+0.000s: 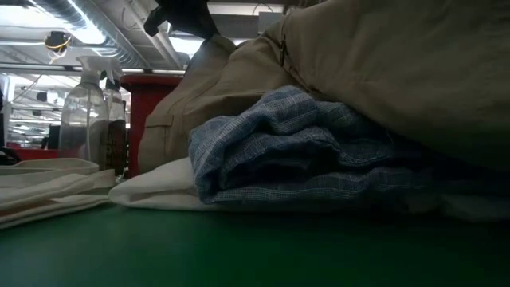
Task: Fold Laundry from Bin
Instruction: Fold the light brown shorts
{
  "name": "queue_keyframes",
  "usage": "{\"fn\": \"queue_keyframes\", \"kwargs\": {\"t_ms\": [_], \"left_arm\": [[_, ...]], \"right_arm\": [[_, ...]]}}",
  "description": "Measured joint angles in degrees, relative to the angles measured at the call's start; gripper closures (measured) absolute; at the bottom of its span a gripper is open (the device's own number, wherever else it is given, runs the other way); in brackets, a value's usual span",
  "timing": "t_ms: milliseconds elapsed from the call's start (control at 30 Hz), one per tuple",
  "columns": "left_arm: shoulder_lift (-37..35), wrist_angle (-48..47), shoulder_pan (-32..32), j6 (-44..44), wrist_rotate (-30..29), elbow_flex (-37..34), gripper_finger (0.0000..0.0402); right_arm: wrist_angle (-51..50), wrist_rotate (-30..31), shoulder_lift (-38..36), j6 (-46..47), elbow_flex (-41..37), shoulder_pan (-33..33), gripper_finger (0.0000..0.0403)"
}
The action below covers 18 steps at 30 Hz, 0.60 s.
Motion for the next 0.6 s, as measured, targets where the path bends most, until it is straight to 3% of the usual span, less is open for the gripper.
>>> {"fn": "queue_keyframes", "kwargs": {"t_ms": [467,600], "left_arm": [[0.0,0.0,0.0,0.0,0.1,0.0,0.0391],[0.0,0.0,0.0,0.0,0.1,0.0,0.0391]], "right_arm": [[2.0,14.5,3.8,5.5,0.0,-0.3,0.0285],[2.0,15.4,3.8,8.7,0.0,-0.3,0.0285]]}}
